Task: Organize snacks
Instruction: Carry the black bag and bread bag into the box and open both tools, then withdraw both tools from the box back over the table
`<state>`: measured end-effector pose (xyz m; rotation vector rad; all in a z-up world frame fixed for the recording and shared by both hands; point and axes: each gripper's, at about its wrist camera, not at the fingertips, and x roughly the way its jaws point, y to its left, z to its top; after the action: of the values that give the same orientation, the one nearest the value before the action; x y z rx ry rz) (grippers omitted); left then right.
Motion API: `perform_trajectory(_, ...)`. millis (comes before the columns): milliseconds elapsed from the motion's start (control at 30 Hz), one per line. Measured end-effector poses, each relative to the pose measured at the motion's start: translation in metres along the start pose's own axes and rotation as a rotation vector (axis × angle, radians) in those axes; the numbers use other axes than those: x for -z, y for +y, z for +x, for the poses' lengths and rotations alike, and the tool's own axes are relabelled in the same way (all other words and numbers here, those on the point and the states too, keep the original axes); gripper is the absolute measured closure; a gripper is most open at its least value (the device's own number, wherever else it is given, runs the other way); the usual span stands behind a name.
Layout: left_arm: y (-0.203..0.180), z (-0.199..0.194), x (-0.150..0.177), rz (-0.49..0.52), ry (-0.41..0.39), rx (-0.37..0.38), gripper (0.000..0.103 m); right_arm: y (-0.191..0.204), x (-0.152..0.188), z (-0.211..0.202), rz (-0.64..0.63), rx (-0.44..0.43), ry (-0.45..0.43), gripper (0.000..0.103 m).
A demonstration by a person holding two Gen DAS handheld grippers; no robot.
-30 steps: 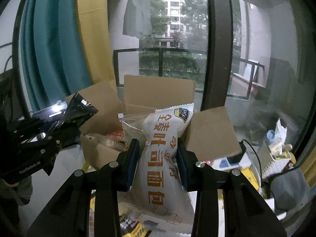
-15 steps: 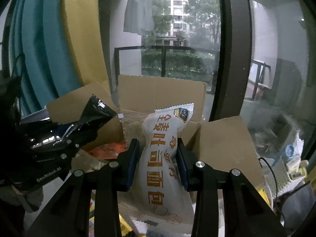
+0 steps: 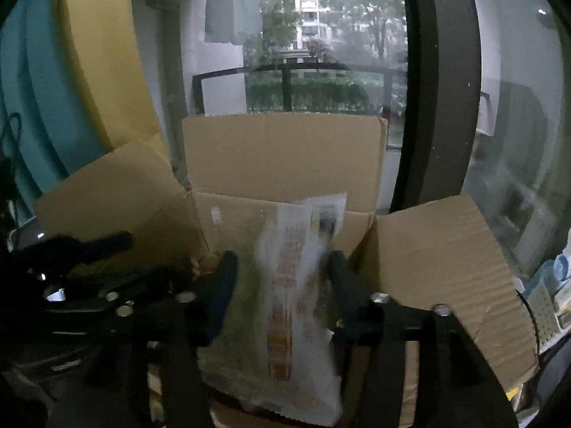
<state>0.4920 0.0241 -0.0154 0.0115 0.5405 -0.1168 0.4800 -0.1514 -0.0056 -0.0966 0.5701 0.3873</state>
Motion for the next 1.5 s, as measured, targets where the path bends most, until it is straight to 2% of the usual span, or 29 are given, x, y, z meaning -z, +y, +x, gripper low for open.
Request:
perform_trajectory(300, -0.005, -0.036, 0.003, -0.017, -0.039, 0.019, 0.031, 0.005, 0.003, -0.019, -0.008, 0.011, -0.001, 0.036)
perform_trajectory(533, -0.008, -0.065, 0.002, -0.032, -0.059, 0.038, 0.030, 0.010, 0.011, -0.052, -0.020, 0.023, -0.004, 0.036)
perform_trajectory(900, -0.025, -0.126, 0.026, -0.025, -0.074, 0.061, 0.029, 0.024, 0.031, -0.101, -0.021, 0.024, -0.014, 0.036)
perform_trajectory(1167, -0.033, -0.153, 0.046, -0.021, -0.069, 0.082, 0.028, 0.030, 0.048, -0.129, -0.019, 0.023, -0.009, 0.036)
perform_trajectory(1500, -0.045, -0.184, 0.083, -0.027, -0.043, 0.103, 0.027, 0.028, 0.090, -0.166, 0.005, 0.019, 0.028, 0.036)
